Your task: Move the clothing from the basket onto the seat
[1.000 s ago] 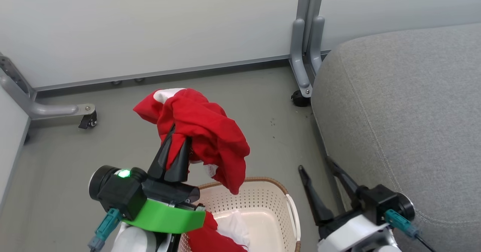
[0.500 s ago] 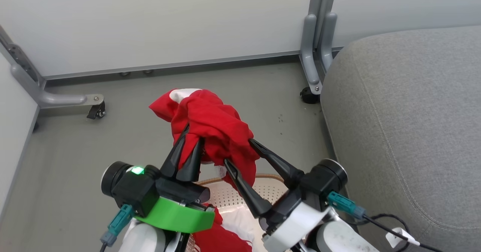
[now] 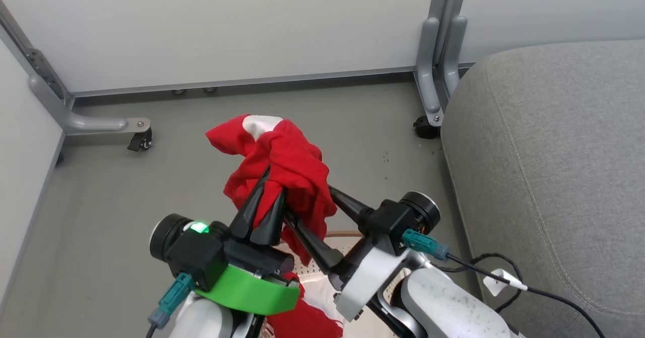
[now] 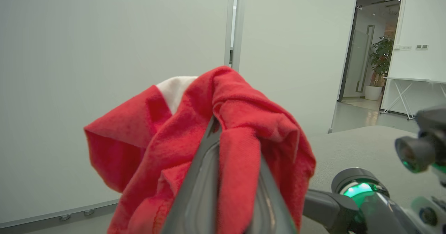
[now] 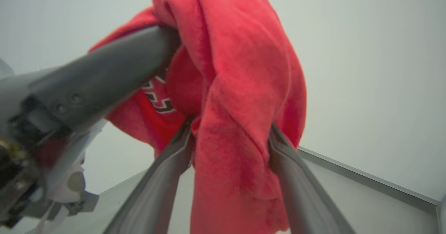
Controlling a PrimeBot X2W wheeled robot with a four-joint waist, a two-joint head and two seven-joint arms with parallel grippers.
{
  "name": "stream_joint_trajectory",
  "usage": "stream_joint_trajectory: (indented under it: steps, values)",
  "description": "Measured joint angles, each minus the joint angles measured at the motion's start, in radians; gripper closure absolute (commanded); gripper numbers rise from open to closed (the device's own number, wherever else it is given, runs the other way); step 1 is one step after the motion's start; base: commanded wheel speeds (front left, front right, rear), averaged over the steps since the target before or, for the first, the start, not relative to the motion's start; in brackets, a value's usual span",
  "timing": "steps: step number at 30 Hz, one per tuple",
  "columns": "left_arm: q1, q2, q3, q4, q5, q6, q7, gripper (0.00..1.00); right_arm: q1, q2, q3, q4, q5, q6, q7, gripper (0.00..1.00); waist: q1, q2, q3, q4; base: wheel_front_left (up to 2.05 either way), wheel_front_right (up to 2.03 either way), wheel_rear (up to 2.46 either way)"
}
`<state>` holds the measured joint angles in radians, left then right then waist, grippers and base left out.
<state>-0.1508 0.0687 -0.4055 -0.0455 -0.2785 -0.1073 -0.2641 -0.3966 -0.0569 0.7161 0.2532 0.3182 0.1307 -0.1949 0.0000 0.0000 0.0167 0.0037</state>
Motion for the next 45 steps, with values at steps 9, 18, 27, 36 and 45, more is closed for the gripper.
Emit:
stream_joint_trajectory:
  steps: [9,18,27,36,45]
  values:
    - [-0.002,0.0,-0.005,-0.001,-0.005,-0.001,0.0,1.0,-0.035,0.005,0.026,0.05,0.045,0.0,-0.018,1.0,0.0,0.0,0.0,-0.001,0.0,0.0,0.0]
    - [-0.002,0.001,-0.01,0.004,-0.008,0.002,0.0,1.0,-0.04,0.006,0.027,0.068,0.059,0.0,-0.032,1.0,0.0,0.0,-0.003,0.0,0.0,0.0,0.0]
    - [0.0,0.007,-0.011,0.004,-0.022,0.02,0.021,0.0,-0.057,0.006,0.007,0.085,0.068,0.0,-0.04,1.0,0.0,0.0,-0.002,0.005,0.0,0.0,0.0]
    - [0.076,0.075,-0.043,-0.002,0.005,0.023,0.081,0.0,-0.074,-0.007,-0.025,0.123,0.062,0.0,-0.052,1.0,0.0,0.0,-0.001,0.007,0.0,0.0,0.0]
    - [0.144,0.102,-0.086,0.023,0.017,0.023,0.119,0.0,-0.075,-0.014,-0.046,0.161,0.052,0.0,-0.059,1.0,0.0,0.0,-0.001,0.017,0.0,0.0,0.0]
